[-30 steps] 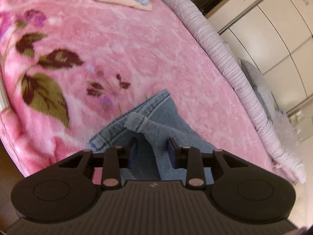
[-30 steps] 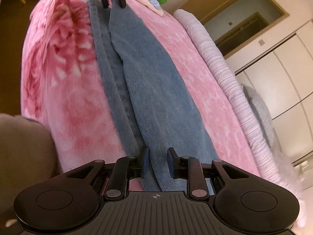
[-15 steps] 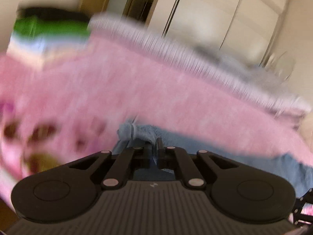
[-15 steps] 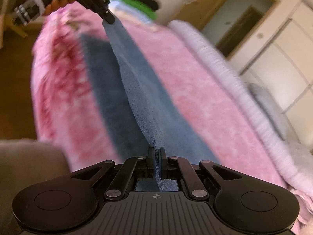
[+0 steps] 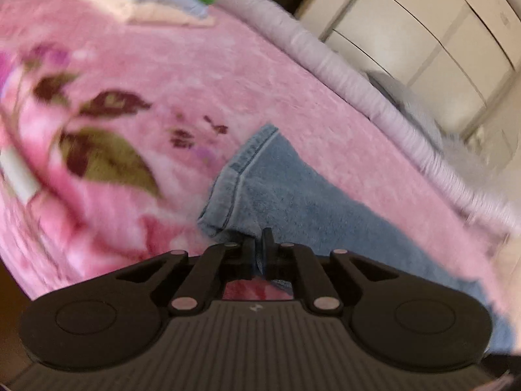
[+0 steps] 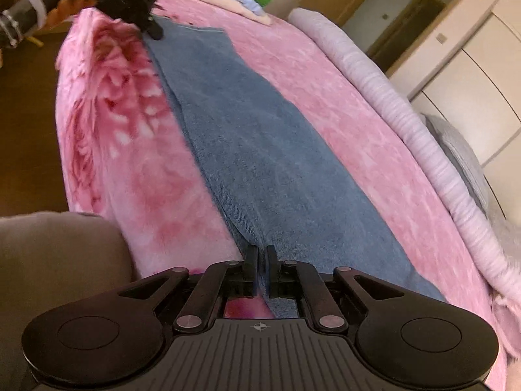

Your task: Fold clothes

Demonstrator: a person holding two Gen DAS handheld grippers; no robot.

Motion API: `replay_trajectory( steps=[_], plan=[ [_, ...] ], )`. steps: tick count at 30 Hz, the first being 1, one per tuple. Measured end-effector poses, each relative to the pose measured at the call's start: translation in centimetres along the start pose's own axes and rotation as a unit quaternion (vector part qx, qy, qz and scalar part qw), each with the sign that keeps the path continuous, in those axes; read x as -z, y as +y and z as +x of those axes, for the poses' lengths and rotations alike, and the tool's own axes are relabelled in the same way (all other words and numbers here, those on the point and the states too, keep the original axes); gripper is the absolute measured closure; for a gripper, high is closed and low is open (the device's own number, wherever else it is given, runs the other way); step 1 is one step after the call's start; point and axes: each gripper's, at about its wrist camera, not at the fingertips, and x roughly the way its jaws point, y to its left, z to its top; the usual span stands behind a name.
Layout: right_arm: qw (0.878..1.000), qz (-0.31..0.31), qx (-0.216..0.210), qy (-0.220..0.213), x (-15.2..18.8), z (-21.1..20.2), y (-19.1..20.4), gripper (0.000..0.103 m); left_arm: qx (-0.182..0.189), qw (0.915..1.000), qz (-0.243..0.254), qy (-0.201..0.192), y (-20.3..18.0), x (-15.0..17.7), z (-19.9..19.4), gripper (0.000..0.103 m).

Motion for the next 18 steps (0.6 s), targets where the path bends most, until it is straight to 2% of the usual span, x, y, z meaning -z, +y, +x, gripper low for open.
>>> replay_trajectory(
  steps=[3, 6, 8, 11, 13, 15, 16, 18],
  plan=[
    [0.999, 0.034, -0.019, 0.007, -0.5, -0.7, -1.2, 0.093, -0.030, 0.9993, 0.024, 0.001, -1.5, -1.0, -1.4, 0.097],
    [0.989, 0.134, -0.059, -0.005, -0.5, -2.1, -3.8, 0.091, -0.083, 0.9922, 0.091, -0.023, -3.7, -1.2, -3.5, 0.098],
    [0.972, 0.222, -0.077, -0.019, -0.2, -2.9, -5.8, 0.091, -0.096, 0.9874, 0.117, -0.047, -4.7, -1.4, -4.4, 0.098],
    [0.937, 0.340, -0.076, -0.023, 1.2, -2.9, -8.5, 0.091, -0.088, 0.9837, 0.137, -0.076, -5.6, -1.5, -4.2, 0.097],
    [0.916, 0.397, -0.062, -0.001, 2.5, -2.2, -9.8, 0.091, -0.081, 0.9820, 0.159, -0.062, -5.7, -1.4, -2.3, 0.096],
    [0.898, 0.436, -0.049, 0.032, 4.1, -1.4, -10.8, 0.091, -0.105, 0.9766, 0.186, -0.027, -5.6, -0.7, 0.4, 0.094],
    [0.890, 0.452, -0.048, 0.030, 4.9, -1.3, -11.1, 0.091, -0.119, 0.9726, 0.199, -0.008, -5.5, -0.3, 1.9, 0.093],
    [0.878, 0.476, -0.047, 0.023, 5.7, -2.2, -11.8, 0.091, -0.132, 0.9658, 0.222, -0.020, -6.1, 0.0, 2.4, 0.095]
  ],
)
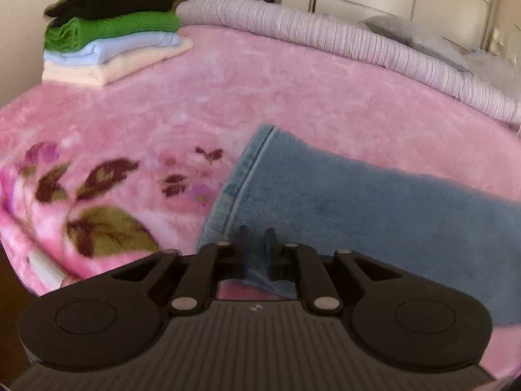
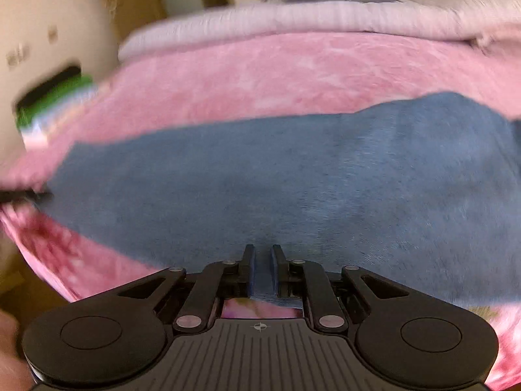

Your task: Fold clothes

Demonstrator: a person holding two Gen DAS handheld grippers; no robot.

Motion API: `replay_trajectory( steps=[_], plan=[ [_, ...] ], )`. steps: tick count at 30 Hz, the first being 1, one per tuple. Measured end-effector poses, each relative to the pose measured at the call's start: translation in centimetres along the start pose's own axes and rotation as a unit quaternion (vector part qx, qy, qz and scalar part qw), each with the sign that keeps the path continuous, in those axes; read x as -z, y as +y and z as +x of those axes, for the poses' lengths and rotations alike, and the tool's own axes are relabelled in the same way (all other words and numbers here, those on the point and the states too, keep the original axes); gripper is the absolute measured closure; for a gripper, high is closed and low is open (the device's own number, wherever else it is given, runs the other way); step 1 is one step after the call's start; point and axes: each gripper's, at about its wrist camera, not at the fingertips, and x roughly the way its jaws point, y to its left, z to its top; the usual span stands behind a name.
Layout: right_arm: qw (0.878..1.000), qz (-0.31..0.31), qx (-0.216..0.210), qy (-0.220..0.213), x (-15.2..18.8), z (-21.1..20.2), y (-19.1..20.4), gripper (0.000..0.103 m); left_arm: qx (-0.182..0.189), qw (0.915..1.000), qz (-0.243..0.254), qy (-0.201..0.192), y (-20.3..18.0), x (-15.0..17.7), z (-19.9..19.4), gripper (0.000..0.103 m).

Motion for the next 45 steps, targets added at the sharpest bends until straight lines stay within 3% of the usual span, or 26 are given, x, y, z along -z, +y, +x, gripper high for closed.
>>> replay_trajectory(
  steps=[4, 7, 9, 12, 13, 14, 16, 20, 22, 24, 25, 28, 38, 45],
  plan=[
    [0.998, 0.024, 0.046, -0.034, 0.1, -2.8, -1.8, 0.091, -0.019, 0.9992, 0.033, -0.007, -2.3, -1.1, -1.3, 0.096],
    [0.993, 0.047, 0.089, -0.068, 0.8, -5.1, -3.9, 0.091, 0.026, 0.9980, 0.053, -0.022, -5.0, -0.6, -3.0, 0.095],
    [0.986, 0.064, 0.129, -0.090, 1.2, -6.4, -5.9, 0.091, 0.055, 0.9964, 0.064, -0.011, -7.3, 0.3, -3.1, 0.095],
    [0.979, 0.061, 0.182, -0.071, 2.0, -6.4, -9.0, 0.091, 0.076, 0.9935, 0.078, 0.031, -10.5, 2.0, -1.8, 0.091],
    [0.978, 0.063, 0.190, -0.053, 2.3, -6.0, -10.2, 0.091, 0.060, 0.9943, 0.083, 0.031, -11.5, 2.5, -1.7, 0.091],
    [0.977, 0.067, 0.193, -0.052, 2.4, -6.3, -10.7, 0.091, 0.047, 0.9946, 0.088, 0.031, -12.4, 2.6, -2.0, 0.096],
    [0.976, 0.073, 0.198, -0.062, 2.4, -7.7, -11.1, 0.091, 0.042, 0.9947, 0.086, 0.037, -14.0, 2.4, -3.0, 0.095],
    [0.979, 0.049, 0.176, -0.087, 2.5, -8.7, -10.7, 0.090, 0.102, 0.9916, 0.070, 0.039, -17.4, 2.5, -5.0, 0.095],
    [0.983, 0.037, 0.167, -0.068, 2.7, -7.5, -10.3, 0.089, 0.113, 0.9886, 0.089, 0.044, -19.9, 3.1, -5.4, 0.090],
    [0.983, 0.024, 0.173, -0.061, 3.1, -6.3, -10.2, 0.088, 0.093, 0.9892, 0.094, 0.064, -21.8, 3.8, -5.0, 0.089],
    [0.982, 0.020, 0.177, -0.058, 3.1, -6.3, -10.1, 0.087, 0.081, 0.9894, 0.095, 0.073, -22.7, 4.2, -4.9, 0.091],
    [0.983, 0.032, 0.179, -0.039, 2.5, -7.7, -9.6, 0.081, 0.092, 0.9887, 0.095, 0.071, -24.3, 4.0, -6.8, 0.088],
    [0.971, 0.127, 0.197, -0.044, 3.7, -12.5, -10.1, 0.072, 0.097, 0.9871, 0.122, 0.038, -27.2, 3.6, -14.5, 0.078],
    [0.963, 0.148, 0.218, -0.050, 3.7, -14.8, -10.0, 0.067, 0.085, 0.9877, 0.131, 0.006, -26.7, 3.4, -18.2, 0.075]
  ],
)
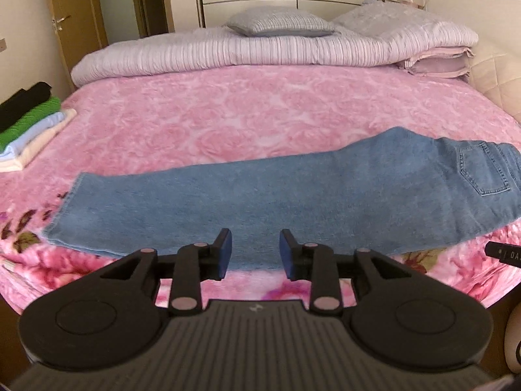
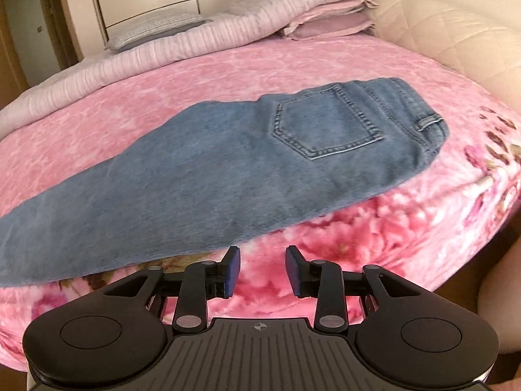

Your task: Fold clothes

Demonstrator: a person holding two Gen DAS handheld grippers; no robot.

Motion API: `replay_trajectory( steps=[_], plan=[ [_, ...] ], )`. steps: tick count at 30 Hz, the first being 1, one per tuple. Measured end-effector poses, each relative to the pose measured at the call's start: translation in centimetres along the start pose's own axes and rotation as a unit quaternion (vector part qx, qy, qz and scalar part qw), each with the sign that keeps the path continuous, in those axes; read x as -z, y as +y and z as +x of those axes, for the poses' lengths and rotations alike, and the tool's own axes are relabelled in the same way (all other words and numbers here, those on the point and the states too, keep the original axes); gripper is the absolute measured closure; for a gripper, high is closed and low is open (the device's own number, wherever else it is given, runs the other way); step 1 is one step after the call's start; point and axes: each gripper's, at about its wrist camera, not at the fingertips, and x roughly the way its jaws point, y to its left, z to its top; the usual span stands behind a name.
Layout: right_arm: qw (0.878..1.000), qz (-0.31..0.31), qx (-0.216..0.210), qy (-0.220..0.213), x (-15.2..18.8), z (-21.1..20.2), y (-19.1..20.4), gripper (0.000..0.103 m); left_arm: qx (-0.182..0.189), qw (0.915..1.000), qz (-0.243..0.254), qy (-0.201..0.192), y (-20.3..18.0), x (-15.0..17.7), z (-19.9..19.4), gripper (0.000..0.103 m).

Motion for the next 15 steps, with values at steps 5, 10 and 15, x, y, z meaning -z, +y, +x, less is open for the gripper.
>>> replay_trajectory(
  steps=[5, 10, 15],
  plan=[
    [1.000, -0.010, 0.002, -0.012, 0.1, -2.1, 0.6, 0.057, 0.010, 0.9998, -0.010, -0.013, 0.5, 0.8, -2.5, 0.074],
    [0.999, -0.027, -0.001, -0.032, 0.1, -4.5, 1.8, 0.051, 0.016, 0.9992, -0.023, -0.029, 1.3, 1.7, -4.9, 0.071],
    [0.997, -0.053, -0.010, -0.050, 0.3, -6.3, 3.3, 0.049, 0.007, 0.9980, -0.050, -0.038, 3.0, 2.7, -6.6, 0.070]
  ],
)
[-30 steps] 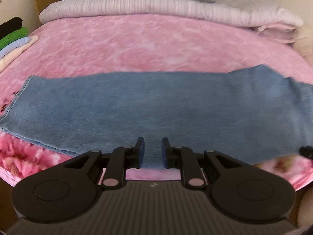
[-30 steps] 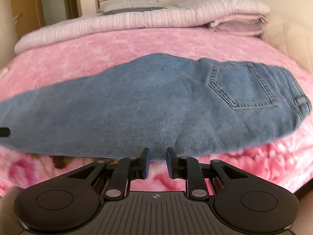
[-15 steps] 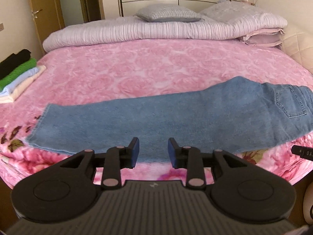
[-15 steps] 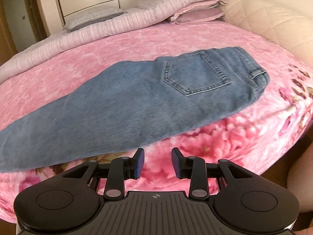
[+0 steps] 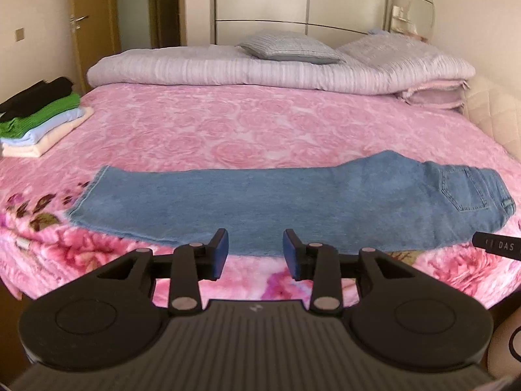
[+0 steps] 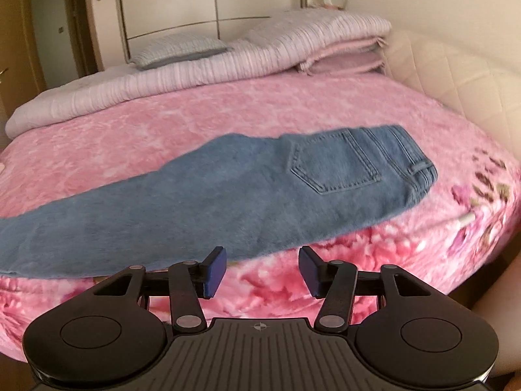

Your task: Fold clothes

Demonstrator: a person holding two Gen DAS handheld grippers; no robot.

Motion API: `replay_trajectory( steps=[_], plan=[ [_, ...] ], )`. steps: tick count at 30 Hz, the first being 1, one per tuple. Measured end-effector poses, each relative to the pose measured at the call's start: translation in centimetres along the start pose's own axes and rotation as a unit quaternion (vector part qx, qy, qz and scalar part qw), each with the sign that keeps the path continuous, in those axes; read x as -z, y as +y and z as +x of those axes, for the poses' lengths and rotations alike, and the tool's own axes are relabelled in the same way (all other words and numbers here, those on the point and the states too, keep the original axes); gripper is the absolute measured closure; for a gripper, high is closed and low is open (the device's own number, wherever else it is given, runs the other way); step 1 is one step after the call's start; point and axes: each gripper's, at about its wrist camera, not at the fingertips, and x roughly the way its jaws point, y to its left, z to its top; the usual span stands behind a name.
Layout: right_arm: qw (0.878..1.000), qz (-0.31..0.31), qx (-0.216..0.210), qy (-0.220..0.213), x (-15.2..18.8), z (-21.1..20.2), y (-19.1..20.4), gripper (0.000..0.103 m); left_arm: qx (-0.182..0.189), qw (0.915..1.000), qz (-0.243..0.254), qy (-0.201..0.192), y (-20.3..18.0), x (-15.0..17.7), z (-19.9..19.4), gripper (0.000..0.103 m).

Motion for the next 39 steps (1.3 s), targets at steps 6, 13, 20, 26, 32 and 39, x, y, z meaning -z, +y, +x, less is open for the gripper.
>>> replay_trajectory(
  steps=[6, 13, 20, 26, 32, 39],
  plan=[
    [0.999, -0.020, -0.023, -0.009, 0.1, -1.0, 1.5, 0.048, -0.017, 0.9995, -0.026, -0.007, 2.0, 1.0, -1.8, 0.070],
    [0.998, -0.036, -0.046, -0.020, 0.1, -1.4, 3.2, 0.048, -0.040, 0.9978, -0.052, -0.009, 4.0, 1.7, -3.2, 0.070],
    [0.997, -0.043, -0.063, -0.025, 0.2, -1.4, 3.8, 0.047, -0.047, 0.9970, -0.061, -0.008, 4.2, 1.8, -3.4, 0.070],
    [0.997, -0.016, -0.062, -0.033, 0.1, -1.1, 1.4, 0.047, -0.030, 0.9982, -0.051, 0.002, 2.0, 1.3, -2.1, 0.069],
    [0.997, 0.045, -0.055, -0.036, -0.1, 0.4, -3.6, 0.047, -0.005, 0.9994, -0.034, 0.006, -1.2, 1.1, 0.3, 0.069],
    [0.997, 0.067, -0.026, -0.018, -0.7, 2.4, -7.3, 0.047, -0.009, 0.9986, -0.046, 0.024, -1.1, 1.5, 3.1, 0.070]
  ],
)
